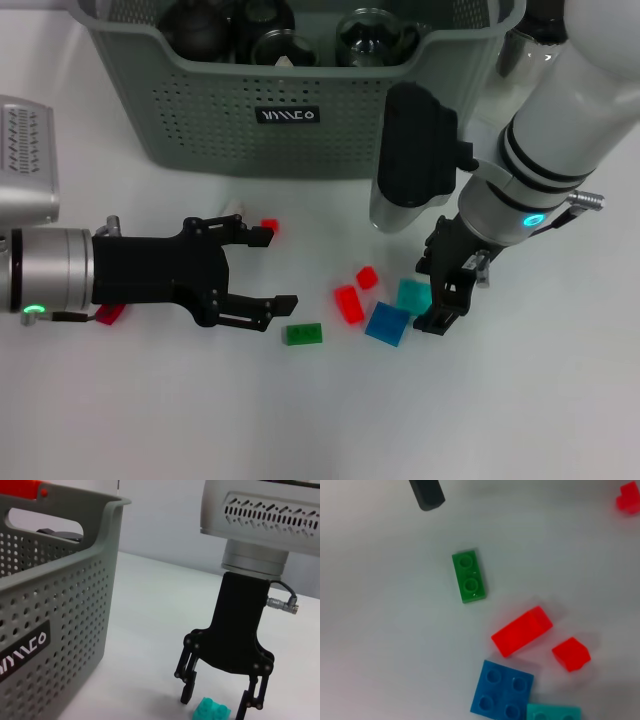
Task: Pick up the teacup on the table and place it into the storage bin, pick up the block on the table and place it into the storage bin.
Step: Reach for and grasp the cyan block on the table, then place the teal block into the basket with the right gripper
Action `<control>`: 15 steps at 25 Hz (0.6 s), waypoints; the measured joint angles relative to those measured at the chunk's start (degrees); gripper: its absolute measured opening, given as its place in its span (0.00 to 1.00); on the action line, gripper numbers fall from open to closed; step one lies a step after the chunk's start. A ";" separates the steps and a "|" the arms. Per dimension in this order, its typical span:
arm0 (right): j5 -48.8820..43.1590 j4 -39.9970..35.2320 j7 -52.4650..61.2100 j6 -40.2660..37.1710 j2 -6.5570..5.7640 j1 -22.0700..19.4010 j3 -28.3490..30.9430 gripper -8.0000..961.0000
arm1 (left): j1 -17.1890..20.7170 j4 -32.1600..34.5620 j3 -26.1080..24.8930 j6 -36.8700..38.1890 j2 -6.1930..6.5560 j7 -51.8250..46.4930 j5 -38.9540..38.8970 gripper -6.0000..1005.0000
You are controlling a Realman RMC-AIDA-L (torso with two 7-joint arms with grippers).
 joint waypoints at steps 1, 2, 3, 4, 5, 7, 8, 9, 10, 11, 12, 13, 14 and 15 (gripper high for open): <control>0.00 -0.10 0.14 0.16 0.00 -0.06 -0.26 0.72 | 0.01 0.00 0.00 0.00 0.00 0.00 0.00 0.92; 0.00 -0.15 0.19 0.27 0.00 -0.11 -0.42 0.72 | 0.02 0.00 0.00 0.00 0.00 0.00 0.00 0.92; 0.00 -0.18 0.21 0.35 0.00 -0.12 -0.49 0.71 | 0.02 0.00 0.00 0.00 0.00 0.00 0.00 0.92; -0.01 -0.22 0.23 0.49 0.00 -0.14 -0.51 0.71 | 0.03 0.00 0.00 0.00 0.00 0.00 0.00 0.92; -0.02 -0.26 0.25 0.61 0.00 -0.16 -0.52 0.70 | 0.03 0.00 0.00 0.00 0.00 0.01 0.00 0.92; -0.03 -0.35 0.27 0.66 0.00 -0.17 -0.53 0.69 | 0.04 0.00 0.00 0.00 0.00 0.03 0.00 0.91; -0.03 -0.40 0.28 0.67 0.00 -0.17 -0.53 0.69 | 0.04 0.00 0.00 0.00 0.00 0.04 0.00 0.91; -0.04 -0.41 0.29 0.67 0.00 -0.16 -0.52 0.65 | 0.04 0.00 0.00 0.00 0.00 0.04 0.00 0.92; -0.03 -0.45 0.35 0.62 0.00 -0.12 -0.42 0.61 | 0.04 0.00 0.00 0.00 0.00 0.04 0.00 0.92; 0.00 -0.60 0.52 0.49 -0.03 -0.04 -0.26 0.57 | 0.04 0.01 0.00 0.00 0.00 0.05 0.00 0.92; 0.02 -0.80 0.72 0.36 -0.10 -0.01 -0.13 0.53 | 0.05 0.01 0.00 0.00 0.00 0.05 0.00 0.92; 0.06 -1.20 0.98 -0.02 -0.20 0.00 0.02 0.49 | 0.04 0.00 0.00 0.00 0.00 0.04 0.00 0.92; 0.08 -1.97 1.22 -0.40 -0.36 -0.06 0.26 0.45 | 0.04 0.00 0.00 0.00 0.00 0.04 0.00 0.92; 0.03 -3.28 1.38 -1.54 -0.48 -0.29 0.94 0.45 | 0.05 0.01 0.00 0.00 0.01 0.03 0.00 0.92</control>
